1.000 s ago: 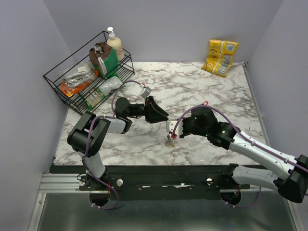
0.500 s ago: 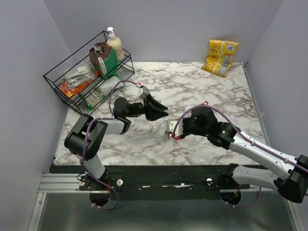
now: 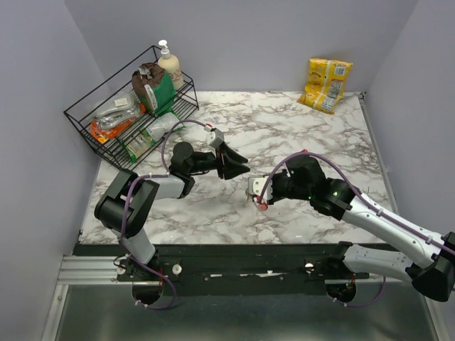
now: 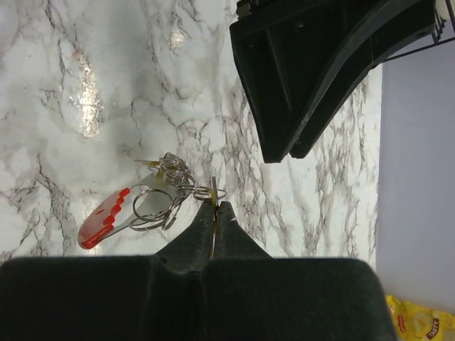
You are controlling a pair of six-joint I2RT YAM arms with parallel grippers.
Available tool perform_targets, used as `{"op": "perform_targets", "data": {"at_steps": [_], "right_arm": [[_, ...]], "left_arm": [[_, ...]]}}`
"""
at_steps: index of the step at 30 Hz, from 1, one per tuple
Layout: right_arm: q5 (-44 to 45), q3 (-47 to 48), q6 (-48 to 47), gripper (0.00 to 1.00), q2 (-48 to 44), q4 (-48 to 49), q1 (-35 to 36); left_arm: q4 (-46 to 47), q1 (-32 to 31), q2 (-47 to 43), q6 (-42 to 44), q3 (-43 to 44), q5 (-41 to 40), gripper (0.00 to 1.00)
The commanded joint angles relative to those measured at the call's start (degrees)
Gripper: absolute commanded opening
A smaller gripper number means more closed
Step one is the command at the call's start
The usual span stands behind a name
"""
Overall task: Remove the keys from the keyring
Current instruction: Remove the key from the keyring.
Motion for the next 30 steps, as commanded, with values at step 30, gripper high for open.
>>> {"op": "perform_targets", "data": {"at_steps": [30], "right_arm": [[3.2,-1.4,1.0,0.01,-0.9,6.6,-1.3]], "left_arm": [[0.6,-4.0,2.1,3.1,0.9,3.5,0.56]]}}
